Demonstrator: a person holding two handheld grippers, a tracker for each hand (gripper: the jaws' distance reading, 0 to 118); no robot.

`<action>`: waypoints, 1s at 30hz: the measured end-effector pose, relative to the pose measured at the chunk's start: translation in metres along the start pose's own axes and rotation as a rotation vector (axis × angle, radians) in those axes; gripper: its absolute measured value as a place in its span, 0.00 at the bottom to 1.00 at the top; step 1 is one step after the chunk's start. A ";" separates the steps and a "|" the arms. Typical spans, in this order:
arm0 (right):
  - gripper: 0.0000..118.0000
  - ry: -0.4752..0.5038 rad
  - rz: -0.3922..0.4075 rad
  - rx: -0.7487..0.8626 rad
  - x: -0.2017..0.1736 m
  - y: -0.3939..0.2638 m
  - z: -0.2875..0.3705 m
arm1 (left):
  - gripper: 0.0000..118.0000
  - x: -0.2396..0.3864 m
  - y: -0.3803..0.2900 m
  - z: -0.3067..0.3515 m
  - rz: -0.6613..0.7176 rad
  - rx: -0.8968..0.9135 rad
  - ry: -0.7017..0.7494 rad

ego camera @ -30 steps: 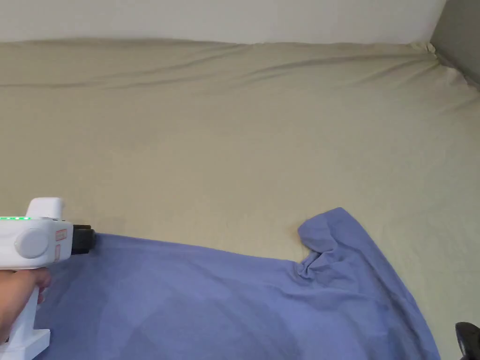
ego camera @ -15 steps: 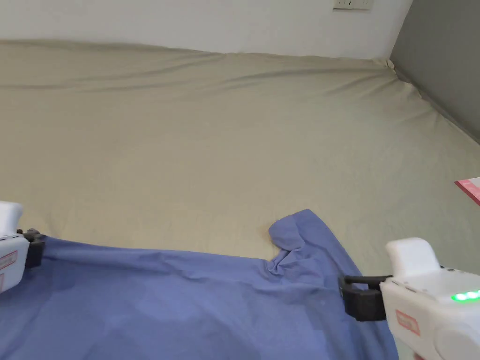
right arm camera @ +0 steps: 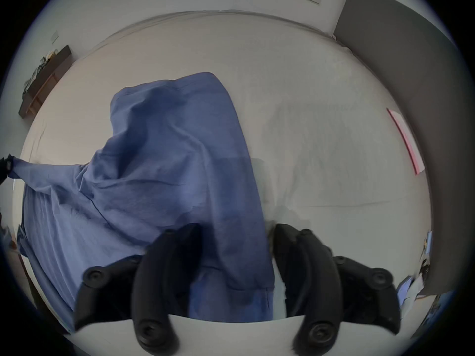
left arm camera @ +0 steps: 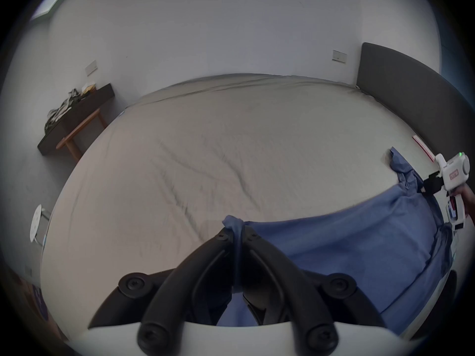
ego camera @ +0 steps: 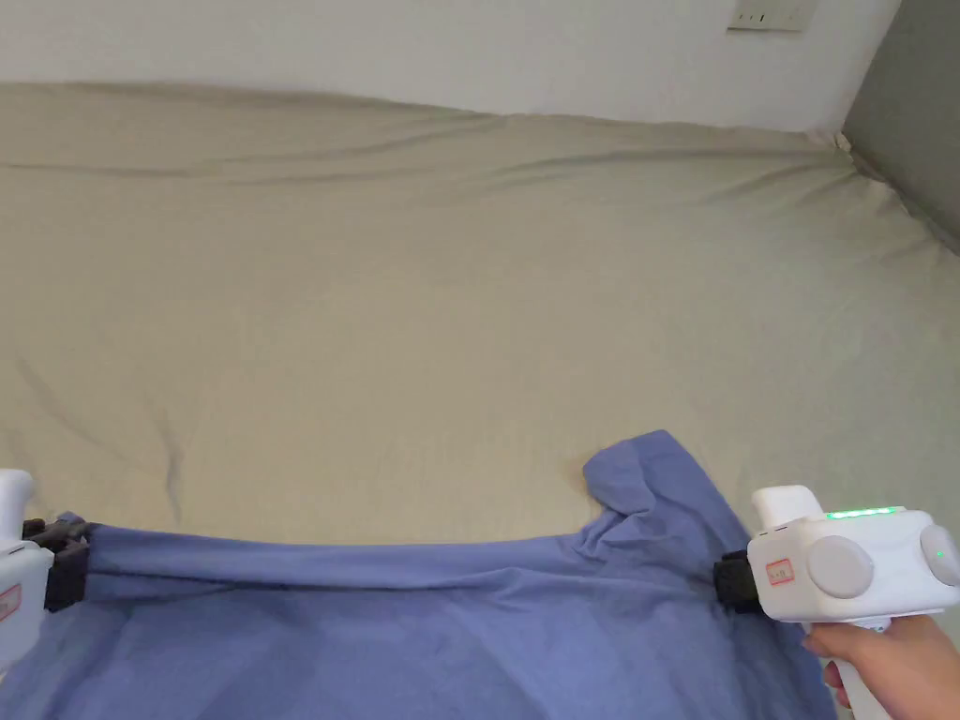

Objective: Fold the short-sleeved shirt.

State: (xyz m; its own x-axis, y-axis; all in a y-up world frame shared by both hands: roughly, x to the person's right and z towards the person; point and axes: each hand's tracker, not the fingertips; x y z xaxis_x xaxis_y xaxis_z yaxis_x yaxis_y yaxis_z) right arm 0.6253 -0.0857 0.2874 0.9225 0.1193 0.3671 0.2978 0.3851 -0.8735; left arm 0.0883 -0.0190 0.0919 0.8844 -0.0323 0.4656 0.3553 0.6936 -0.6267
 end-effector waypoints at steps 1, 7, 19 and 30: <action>0.02 -0.039 0.043 0.018 -0.003 0.003 0.003 | 0.03 -0.004 -0.002 0.002 0.042 0.007 -0.011; 0.02 -0.011 0.039 0.169 -0.008 0.013 0.045 | 0.03 -0.004 0.002 0.021 0.034 0.033 0.000; 0.02 -0.002 0.250 0.277 -0.016 -0.034 0.169 | 0.03 -0.019 -0.022 0.109 -0.047 0.074 0.034; 0.02 0.050 0.305 0.137 -0.018 -0.122 0.196 | 0.03 -0.026 -0.103 0.138 -0.093 -0.046 0.020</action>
State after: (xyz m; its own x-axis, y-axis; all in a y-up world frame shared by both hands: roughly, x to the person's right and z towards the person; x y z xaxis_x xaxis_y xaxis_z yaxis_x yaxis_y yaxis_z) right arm 0.5239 0.0447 0.4502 0.9760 0.2039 0.0760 -0.0266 0.4585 -0.8883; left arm -0.0130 0.0099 0.2310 0.8527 -0.1097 0.5108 0.4493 0.6529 -0.6098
